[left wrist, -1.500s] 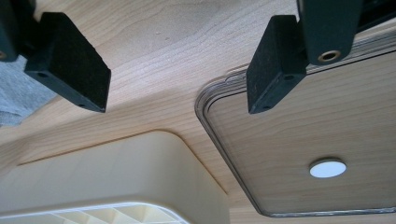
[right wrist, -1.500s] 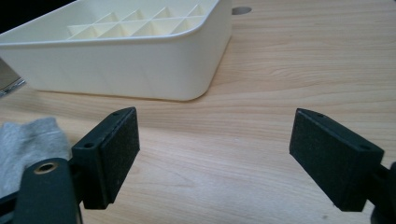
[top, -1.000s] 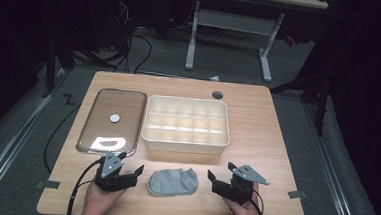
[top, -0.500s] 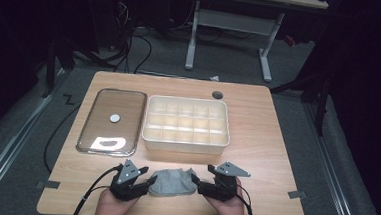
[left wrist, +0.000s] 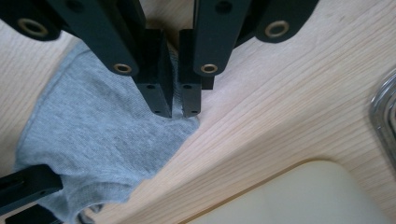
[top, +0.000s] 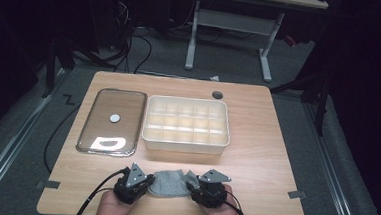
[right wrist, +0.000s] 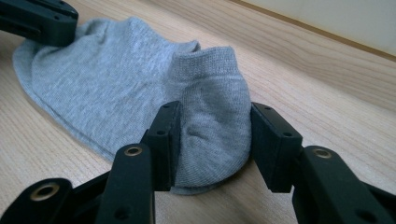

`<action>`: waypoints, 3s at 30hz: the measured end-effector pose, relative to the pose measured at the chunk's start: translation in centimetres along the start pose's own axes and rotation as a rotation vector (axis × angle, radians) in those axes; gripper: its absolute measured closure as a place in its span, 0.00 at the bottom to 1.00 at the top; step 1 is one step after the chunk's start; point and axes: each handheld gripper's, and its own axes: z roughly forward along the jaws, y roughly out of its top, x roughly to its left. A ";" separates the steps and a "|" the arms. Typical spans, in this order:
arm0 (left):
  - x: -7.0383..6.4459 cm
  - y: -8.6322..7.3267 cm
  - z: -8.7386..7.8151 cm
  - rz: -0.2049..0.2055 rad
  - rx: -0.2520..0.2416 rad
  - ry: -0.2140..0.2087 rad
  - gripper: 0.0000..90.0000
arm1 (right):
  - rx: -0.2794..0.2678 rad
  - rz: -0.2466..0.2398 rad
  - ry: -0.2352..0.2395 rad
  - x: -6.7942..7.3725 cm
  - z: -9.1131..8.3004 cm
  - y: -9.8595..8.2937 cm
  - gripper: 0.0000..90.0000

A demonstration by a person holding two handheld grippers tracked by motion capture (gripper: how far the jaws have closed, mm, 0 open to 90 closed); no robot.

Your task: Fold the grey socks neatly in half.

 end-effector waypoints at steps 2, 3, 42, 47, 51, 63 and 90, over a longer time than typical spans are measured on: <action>0.2 -0.2 -0.2 -0.003 0.001 -0.001 0.94 | -0.009 0.000 0.006 -0.1 0.0 -0.1 0.63; 0.2 -0.2 -0.2 -0.002 0.000 0.003 0.94 | -0.013 0.000 0.010 -0.1 0.0 -0.2 0.63; -8.0 5.2 5.9 0.144 0.047 -0.072 0.85 | -0.141 0.181 0.220 -2.1 -4.0 -0.3 0.93; -8.7 5.9 6.3 0.160 0.038 -0.065 0.80 | -0.170 0.201 0.205 -2.9 -4.4 -0.4 0.93; -7.2 6.1 4.4 0.098 -0.044 -0.049 0.71 | -0.166 0.208 0.183 -3.5 -4.6 -0.7 0.93; -2.3 1.6 1.9 -0.127 0.006 -0.101 0.56 | -0.155 0.196 0.156 -3.5 -4.5 -0.8 0.92; -2.3 1.5 2.4 -0.132 -0.031 -0.123 0.85 | -0.091 0.027 -0.054 1.7 -3.0 2.9 0.92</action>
